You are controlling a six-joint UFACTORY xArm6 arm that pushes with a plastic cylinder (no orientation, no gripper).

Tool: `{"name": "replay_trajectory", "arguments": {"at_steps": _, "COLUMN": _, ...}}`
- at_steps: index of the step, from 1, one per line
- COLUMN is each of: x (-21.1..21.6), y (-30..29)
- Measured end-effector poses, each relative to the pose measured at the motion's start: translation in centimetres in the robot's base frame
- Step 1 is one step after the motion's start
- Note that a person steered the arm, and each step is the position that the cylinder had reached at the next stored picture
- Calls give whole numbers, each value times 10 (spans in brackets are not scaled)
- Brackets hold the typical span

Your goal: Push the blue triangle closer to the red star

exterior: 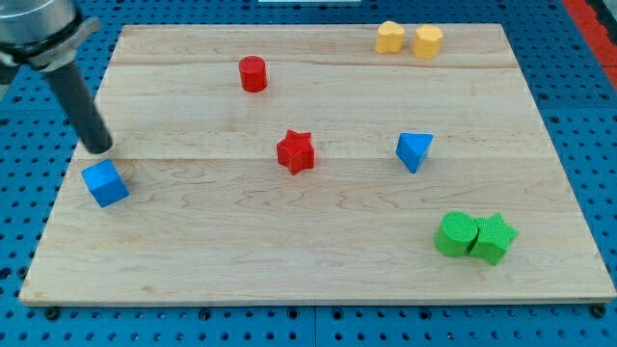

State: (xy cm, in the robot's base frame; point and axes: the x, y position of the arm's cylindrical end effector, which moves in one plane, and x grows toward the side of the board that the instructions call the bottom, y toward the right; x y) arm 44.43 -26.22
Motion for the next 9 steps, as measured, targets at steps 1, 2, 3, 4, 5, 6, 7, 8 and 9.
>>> {"name": "replay_trajectory", "arguments": {"at_steps": 1, "x": 42, "y": 27}}
{"name": "replay_trajectory", "arguments": {"at_steps": 2, "x": 58, "y": 49}}
{"name": "replay_trajectory", "arguments": {"at_steps": 3, "x": 19, "y": 90}}
{"name": "replay_trajectory", "arguments": {"at_steps": 4, "x": 25, "y": 205}}
{"name": "replay_trajectory", "arguments": {"at_steps": 5, "x": 52, "y": 278}}
{"name": "replay_trajectory", "arguments": {"at_steps": 6, "x": 51, "y": 382}}
{"name": "replay_trajectory", "arguments": {"at_steps": 7, "x": 19, "y": 429}}
{"name": "replay_trajectory", "arguments": {"at_steps": 8, "x": -5, "y": 413}}
{"name": "replay_trajectory", "arguments": {"at_steps": 9, "x": 16, "y": 336}}
